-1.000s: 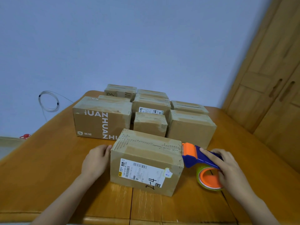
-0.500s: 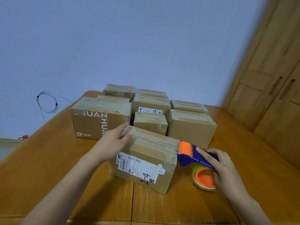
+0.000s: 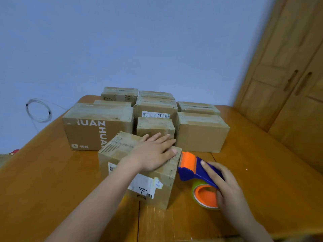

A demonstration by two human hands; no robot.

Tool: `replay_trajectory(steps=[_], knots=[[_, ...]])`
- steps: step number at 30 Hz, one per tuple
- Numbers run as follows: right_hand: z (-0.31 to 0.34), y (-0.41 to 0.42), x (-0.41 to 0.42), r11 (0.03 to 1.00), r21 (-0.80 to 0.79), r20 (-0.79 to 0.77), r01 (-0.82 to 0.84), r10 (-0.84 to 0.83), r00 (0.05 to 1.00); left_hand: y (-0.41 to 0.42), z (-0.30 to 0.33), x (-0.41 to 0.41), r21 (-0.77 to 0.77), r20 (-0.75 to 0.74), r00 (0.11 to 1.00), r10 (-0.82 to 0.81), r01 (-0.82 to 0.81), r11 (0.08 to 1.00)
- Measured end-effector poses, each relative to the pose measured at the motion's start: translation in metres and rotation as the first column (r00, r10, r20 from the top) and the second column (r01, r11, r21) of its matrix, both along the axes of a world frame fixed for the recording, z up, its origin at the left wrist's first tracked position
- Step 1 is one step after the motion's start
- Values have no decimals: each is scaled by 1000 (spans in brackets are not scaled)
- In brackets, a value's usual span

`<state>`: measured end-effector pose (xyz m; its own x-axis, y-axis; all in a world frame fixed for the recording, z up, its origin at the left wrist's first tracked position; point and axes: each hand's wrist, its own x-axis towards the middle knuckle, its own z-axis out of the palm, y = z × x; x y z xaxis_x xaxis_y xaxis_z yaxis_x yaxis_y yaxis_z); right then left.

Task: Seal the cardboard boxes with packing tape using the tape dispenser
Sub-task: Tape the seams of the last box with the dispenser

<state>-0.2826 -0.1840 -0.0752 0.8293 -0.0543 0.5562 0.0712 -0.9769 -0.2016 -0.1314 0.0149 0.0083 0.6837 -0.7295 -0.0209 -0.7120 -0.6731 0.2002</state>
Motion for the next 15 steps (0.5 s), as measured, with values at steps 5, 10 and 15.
replay_trajectory(steps=[5, 10, 15], knots=[[-5, 0, -5, 999, 27, -85, 32, -30, 996, 1, -2, 3, 10, 11, 1000, -19, 19, 1000], [-6, 1, -8, 998, -12, -146, 63, -64, 987, 1, -2, 5, -4, 25, 999, -21, 21, 1000], [9, -3, -15, 983, -179, -246, 41, -85, 965, 2, -4, 8, 5, 14, 999, -30, 30, 1000]])
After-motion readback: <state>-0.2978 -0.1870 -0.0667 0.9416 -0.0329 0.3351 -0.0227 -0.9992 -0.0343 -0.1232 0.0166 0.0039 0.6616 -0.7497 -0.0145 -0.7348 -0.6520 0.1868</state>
